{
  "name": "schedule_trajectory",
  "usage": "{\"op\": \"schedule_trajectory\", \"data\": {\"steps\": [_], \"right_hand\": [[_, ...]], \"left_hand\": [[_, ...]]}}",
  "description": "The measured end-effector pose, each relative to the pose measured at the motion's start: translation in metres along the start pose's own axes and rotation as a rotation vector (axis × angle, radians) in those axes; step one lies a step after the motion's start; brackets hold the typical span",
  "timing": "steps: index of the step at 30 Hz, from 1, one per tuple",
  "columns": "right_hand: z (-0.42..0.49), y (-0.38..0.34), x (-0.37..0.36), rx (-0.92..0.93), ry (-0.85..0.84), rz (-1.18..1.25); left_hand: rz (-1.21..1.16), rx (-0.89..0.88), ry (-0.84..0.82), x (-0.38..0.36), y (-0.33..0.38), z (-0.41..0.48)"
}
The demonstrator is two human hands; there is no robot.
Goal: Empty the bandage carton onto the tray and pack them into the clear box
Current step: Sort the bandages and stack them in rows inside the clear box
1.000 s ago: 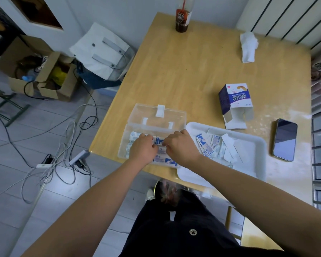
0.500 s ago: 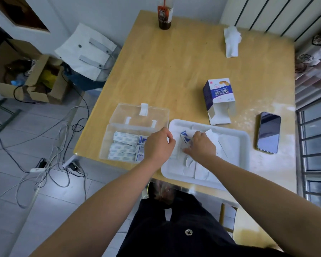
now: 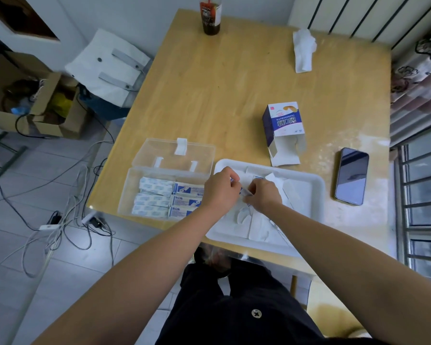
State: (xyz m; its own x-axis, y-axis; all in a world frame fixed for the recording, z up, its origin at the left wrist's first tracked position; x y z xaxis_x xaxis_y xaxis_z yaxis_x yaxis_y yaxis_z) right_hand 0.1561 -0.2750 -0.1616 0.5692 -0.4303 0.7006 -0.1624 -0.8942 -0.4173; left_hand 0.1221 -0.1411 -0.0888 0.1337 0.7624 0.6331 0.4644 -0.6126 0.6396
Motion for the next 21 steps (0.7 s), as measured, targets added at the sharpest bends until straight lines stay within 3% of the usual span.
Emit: {"op": "schedule_trajectory", "data": {"steps": [3, 7, 9, 11, 14, 18, 21], "right_hand": [[0.002, 0.005, 0.017, 0.027, 0.024, 0.305], [-0.008, 0.0, 0.02, 0.076, -0.11, 0.676], [-0.017, -0.008, 0.015, 0.127, -0.22, 0.65], [-0.021, -0.011, 0.011, 0.154, -0.277, 0.648], [-0.014, 0.002, 0.013, 0.165, -0.163, 0.469], [-0.01, 0.038, 0.026, 0.119, -0.005, 0.024], [-0.009, 0.06, 0.038, 0.047, 0.041, -0.115]], "left_hand": [[-0.057, 0.13, -0.054, -0.017, -0.011, 0.009], [-0.54, 0.402, -0.186, -0.048, -0.025, 0.014], [-0.711, 0.444, -0.225, -0.06, -0.024, 0.014], [-0.767, 0.424, -0.143, -0.059, -0.026, 0.02], [-0.811, 0.406, -0.04, -0.053, -0.031, 0.024], [-0.787, 0.445, -0.059, -0.057, -0.035, 0.026], [-0.81, 0.548, -0.097, -0.065, -0.041, 0.025]]}}
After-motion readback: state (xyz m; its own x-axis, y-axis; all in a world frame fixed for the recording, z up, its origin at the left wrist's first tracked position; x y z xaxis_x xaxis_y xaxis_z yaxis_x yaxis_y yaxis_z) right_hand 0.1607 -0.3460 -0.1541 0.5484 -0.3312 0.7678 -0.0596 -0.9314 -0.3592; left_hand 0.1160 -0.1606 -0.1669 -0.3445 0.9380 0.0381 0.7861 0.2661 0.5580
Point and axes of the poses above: each hand's wrist, its own z-axis towards the middle knuckle, its own x-axis out of the back of the hand, y = z × x, the point moved 8 cm from there along z, towards the middle knuckle, and after that the axes turned 1 degree about x, right-handed, at the moved point
